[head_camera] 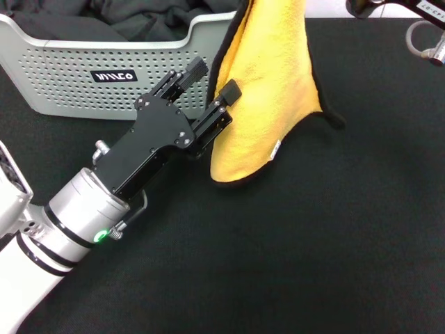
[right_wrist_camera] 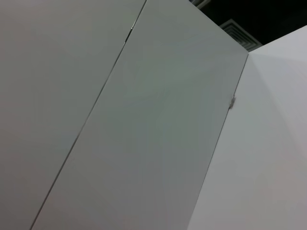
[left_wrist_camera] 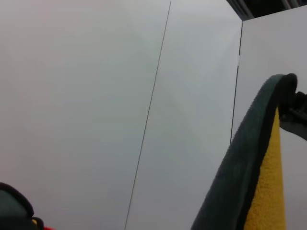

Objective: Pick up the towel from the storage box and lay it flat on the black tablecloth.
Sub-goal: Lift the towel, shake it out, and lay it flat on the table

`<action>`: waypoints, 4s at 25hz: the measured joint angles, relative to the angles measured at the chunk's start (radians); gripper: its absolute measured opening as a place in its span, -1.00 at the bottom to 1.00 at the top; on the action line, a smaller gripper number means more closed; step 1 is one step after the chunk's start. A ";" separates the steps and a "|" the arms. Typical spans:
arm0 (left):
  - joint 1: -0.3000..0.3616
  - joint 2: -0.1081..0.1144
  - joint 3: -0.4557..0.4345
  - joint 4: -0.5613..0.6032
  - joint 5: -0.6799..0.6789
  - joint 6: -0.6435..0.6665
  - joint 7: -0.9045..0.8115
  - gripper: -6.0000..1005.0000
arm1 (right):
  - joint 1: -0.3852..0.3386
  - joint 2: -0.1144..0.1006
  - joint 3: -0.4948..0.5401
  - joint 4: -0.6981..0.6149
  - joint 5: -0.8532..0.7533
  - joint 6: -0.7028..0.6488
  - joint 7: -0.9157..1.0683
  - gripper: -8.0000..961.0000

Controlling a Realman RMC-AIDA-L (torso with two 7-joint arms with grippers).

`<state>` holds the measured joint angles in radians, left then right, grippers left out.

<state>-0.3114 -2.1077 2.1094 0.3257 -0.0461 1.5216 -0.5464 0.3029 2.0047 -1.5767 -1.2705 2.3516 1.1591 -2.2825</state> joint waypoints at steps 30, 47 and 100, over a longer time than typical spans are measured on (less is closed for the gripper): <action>-0.014 0.000 0.022 -0.009 0.004 -0.031 -0.007 0.18 | -0.043 -0.001 0.042 -0.016 0.044 0.086 -0.003 -0.92; -0.005 0.000 0.023 -0.009 0.003 -0.036 -0.024 0.06 | -0.068 -0.004 0.071 -0.012 0.068 0.118 -0.002 -0.91; -0.024 0.014 0.025 -0.015 0.019 0.089 -0.091 -0.89 | -0.083 -0.005 0.078 0.097 0.054 0.125 0.096 -0.88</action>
<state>-0.3353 -2.0933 2.1341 0.3104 -0.0268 1.6106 -0.6370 0.2194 1.9999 -1.4989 -1.1731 2.4053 1.2841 -2.1863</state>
